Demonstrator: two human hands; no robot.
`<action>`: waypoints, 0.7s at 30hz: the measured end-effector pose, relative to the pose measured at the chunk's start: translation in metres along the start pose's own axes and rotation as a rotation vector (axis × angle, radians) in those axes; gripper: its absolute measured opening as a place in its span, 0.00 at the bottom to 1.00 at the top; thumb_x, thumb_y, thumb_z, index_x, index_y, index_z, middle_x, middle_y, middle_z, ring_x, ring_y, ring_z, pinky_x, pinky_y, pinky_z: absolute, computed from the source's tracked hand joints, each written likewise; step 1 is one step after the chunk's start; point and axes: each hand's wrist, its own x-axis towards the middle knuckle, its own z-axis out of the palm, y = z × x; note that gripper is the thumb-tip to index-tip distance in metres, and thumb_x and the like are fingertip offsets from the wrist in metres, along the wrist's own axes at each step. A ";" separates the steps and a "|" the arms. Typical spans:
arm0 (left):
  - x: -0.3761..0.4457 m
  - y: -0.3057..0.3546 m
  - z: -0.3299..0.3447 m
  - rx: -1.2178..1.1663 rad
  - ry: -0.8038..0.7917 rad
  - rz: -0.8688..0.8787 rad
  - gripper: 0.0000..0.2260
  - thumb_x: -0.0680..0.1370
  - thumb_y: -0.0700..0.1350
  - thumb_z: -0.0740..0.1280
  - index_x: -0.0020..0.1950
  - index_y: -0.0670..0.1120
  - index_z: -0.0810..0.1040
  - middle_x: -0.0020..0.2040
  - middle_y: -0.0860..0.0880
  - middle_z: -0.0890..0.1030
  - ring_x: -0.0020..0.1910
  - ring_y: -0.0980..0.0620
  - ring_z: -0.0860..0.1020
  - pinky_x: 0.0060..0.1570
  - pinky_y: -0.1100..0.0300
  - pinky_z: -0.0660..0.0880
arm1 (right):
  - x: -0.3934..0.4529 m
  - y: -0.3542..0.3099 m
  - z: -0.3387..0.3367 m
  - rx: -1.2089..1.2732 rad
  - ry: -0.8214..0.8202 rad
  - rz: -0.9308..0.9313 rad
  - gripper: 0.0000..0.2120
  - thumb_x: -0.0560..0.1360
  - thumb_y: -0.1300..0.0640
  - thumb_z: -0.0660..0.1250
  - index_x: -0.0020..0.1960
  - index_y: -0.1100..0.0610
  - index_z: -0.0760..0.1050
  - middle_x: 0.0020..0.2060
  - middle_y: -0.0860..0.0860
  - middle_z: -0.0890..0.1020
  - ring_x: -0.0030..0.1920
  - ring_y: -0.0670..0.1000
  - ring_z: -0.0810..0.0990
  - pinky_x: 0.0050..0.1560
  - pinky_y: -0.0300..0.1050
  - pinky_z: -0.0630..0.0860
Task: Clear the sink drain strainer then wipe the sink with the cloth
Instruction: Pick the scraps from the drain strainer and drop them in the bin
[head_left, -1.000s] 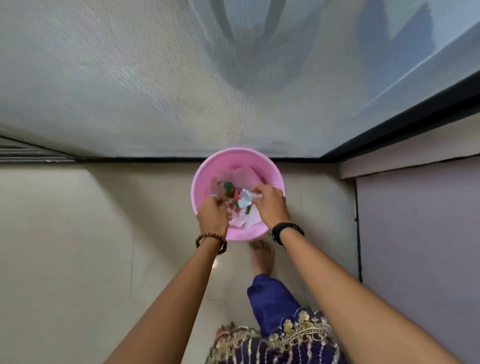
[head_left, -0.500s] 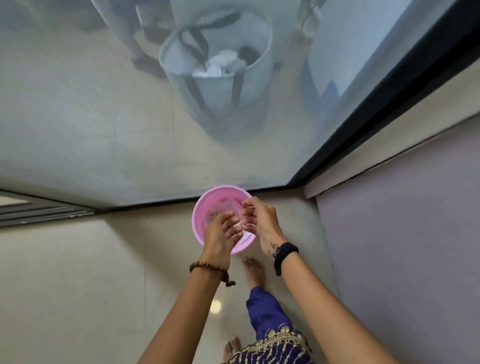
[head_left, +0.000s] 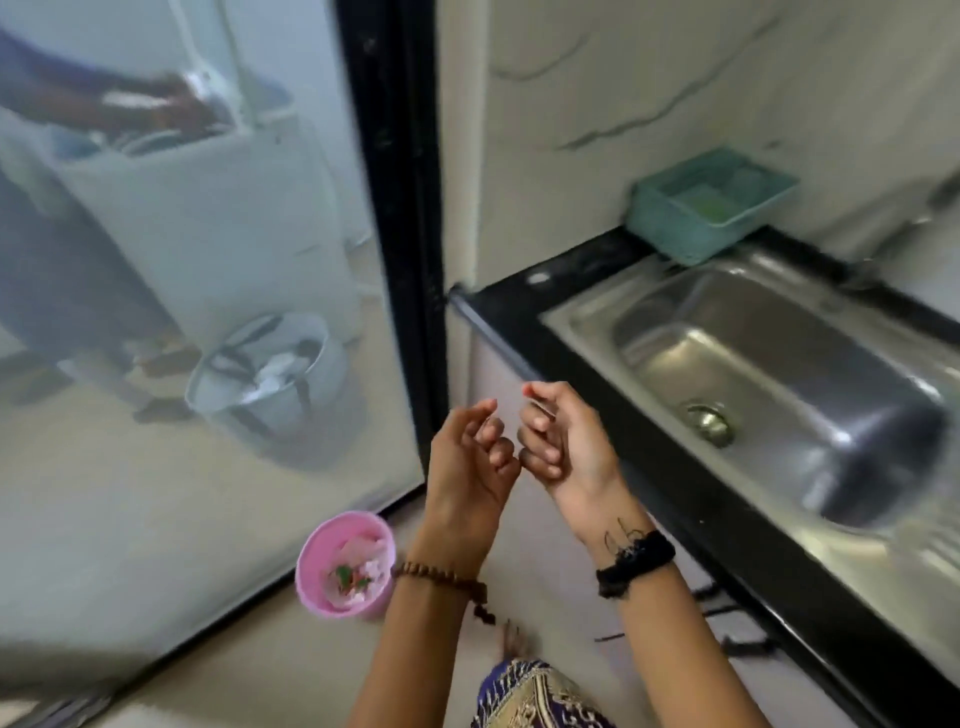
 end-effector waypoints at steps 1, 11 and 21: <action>-0.003 -0.008 0.021 0.052 -0.038 -0.016 0.08 0.76 0.40 0.58 0.37 0.45 0.72 0.22 0.53 0.66 0.17 0.58 0.63 0.17 0.69 0.61 | -0.011 -0.018 -0.009 -0.017 0.045 -0.063 0.08 0.76 0.57 0.59 0.39 0.55 0.72 0.22 0.45 0.67 0.17 0.41 0.60 0.15 0.32 0.56; 0.041 -0.122 0.178 0.507 -0.309 -0.222 0.09 0.77 0.40 0.60 0.38 0.45 0.75 0.20 0.54 0.73 0.18 0.59 0.69 0.19 0.69 0.67 | -0.047 -0.156 -0.130 -0.119 0.532 -0.405 0.08 0.77 0.57 0.60 0.42 0.54 0.76 0.26 0.45 0.74 0.19 0.41 0.64 0.18 0.32 0.58; 0.118 -0.270 0.277 0.821 -0.399 -0.388 0.09 0.78 0.39 0.59 0.40 0.42 0.75 0.29 0.49 0.76 0.27 0.56 0.73 0.25 0.69 0.70 | -0.027 -0.225 -0.292 -0.285 0.909 -0.475 0.04 0.75 0.58 0.64 0.42 0.55 0.75 0.32 0.48 0.79 0.27 0.44 0.75 0.25 0.32 0.69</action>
